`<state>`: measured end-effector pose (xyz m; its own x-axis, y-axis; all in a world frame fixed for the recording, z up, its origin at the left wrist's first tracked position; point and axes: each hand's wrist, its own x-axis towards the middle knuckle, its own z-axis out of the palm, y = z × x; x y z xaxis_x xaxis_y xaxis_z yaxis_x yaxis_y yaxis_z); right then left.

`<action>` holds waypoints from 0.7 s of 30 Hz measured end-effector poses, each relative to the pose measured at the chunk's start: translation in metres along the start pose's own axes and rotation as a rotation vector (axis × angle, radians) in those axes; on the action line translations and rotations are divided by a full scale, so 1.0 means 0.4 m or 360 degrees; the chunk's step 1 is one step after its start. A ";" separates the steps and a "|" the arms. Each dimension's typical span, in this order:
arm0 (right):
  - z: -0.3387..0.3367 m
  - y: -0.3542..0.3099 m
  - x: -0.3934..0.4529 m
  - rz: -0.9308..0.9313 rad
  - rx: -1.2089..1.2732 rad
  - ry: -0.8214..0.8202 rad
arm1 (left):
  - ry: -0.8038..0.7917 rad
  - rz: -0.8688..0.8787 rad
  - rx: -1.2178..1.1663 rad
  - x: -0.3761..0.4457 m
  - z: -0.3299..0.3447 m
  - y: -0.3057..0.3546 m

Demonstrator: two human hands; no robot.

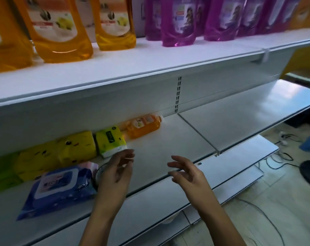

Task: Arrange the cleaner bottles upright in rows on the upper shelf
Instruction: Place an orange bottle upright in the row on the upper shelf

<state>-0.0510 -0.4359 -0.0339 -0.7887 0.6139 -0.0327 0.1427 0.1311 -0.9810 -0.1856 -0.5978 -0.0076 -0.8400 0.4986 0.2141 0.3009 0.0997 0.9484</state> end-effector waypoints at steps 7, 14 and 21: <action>0.007 0.034 0.284 -0.0014 0.0053 -0.0178 | -0.0200 -0.0078 0.0466 0.197 0.040 -0.029; 0.030 0.068 0.513 -0.0128 -0.0383 -0.0378 | -0.0342 -0.0255 0.1127 0.384 0.087 -0.096; 0.074 0.098 0.651 0.0012 -0.0209 -0.0406 | -0.0343 -0.0376 0.1318 0.520 0.152 -0.186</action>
<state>-0.2683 -0.2939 -0.0864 -0.9100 0.4016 -0.1033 0.2123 0.2372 -0.9480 -0.3551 -0.4492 -0.0480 -0.8433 0.5292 -0.0940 0.4307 0.7700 0.4708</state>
